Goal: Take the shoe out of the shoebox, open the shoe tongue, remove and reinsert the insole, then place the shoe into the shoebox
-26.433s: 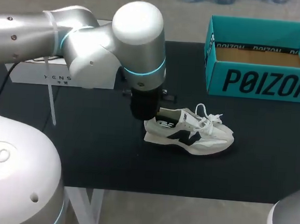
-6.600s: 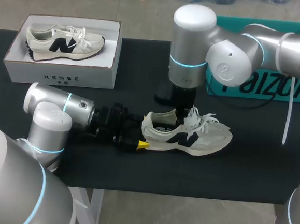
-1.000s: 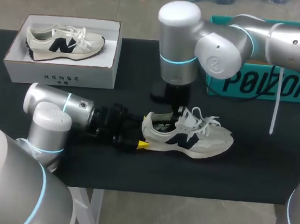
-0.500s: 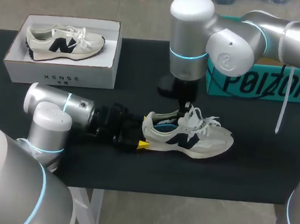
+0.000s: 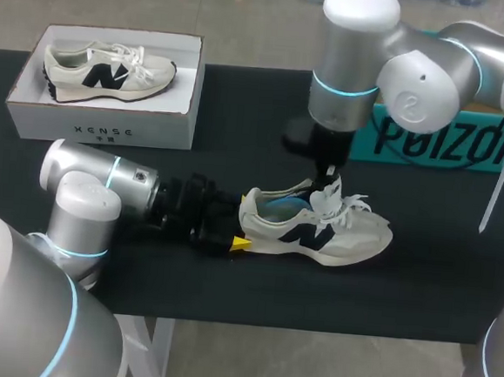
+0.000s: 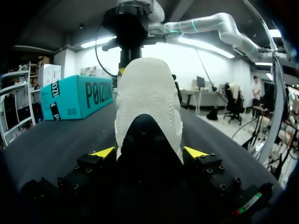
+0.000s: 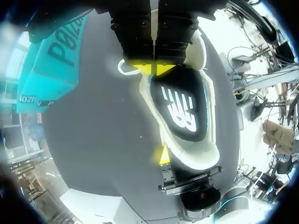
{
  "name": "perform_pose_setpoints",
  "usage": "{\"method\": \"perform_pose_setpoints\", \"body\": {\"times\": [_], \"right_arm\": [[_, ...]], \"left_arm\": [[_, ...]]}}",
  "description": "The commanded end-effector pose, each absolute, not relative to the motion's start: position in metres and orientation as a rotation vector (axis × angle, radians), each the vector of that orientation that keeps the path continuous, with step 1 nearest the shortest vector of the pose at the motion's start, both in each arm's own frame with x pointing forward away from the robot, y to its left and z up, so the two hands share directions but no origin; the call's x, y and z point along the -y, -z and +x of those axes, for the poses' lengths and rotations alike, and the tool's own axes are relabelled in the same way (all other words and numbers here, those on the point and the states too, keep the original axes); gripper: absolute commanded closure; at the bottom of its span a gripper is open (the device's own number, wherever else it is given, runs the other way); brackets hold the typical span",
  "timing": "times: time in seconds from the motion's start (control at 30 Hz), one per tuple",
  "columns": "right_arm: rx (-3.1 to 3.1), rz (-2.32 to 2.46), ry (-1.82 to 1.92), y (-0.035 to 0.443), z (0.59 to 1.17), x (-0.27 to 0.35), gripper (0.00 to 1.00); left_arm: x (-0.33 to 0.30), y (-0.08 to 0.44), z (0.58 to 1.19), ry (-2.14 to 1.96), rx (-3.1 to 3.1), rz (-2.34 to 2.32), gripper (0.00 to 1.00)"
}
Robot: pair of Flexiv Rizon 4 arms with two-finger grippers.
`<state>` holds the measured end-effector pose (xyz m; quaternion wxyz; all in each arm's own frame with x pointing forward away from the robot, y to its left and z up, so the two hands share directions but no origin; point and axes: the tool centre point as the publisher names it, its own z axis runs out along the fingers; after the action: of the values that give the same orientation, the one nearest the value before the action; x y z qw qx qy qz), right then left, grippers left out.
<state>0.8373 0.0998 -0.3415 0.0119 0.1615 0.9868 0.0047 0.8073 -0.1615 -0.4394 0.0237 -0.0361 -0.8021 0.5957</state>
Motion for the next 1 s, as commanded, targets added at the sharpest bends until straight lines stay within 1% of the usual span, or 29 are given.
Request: {"method": "perform_pose_setpoints", "body": {"times": [0.03, 0.33, 0.83, 1.0], "right_arm": [[-3.056, 0.526, -0.087, 0.334, 0.835, -0.088, 1.0], [-3.039, 0.537, -0.126, 0.327, 0.837, -0.087, 1.0], [-3.096, 0.392, -0.157, 0.339, 0.843, -0.144, 1.0], [-3.1, 0.361, -0.206, 0.335, 0.847, -0.16, 1.0]], "left_arm": [[0.163, 0.444, 0.806, -1.842, 2.483, -0.112, 1.0], [0.163, 0.444, 0.806, -1.842, 2.483, -0.112, 1.0], [0.163, 0.444, 0.806, -1.842, 2.483, -0.112, 1.0], [0.163, 0.444, 0.806, -1.842, 2.483, -0.112, 1.0]]}}
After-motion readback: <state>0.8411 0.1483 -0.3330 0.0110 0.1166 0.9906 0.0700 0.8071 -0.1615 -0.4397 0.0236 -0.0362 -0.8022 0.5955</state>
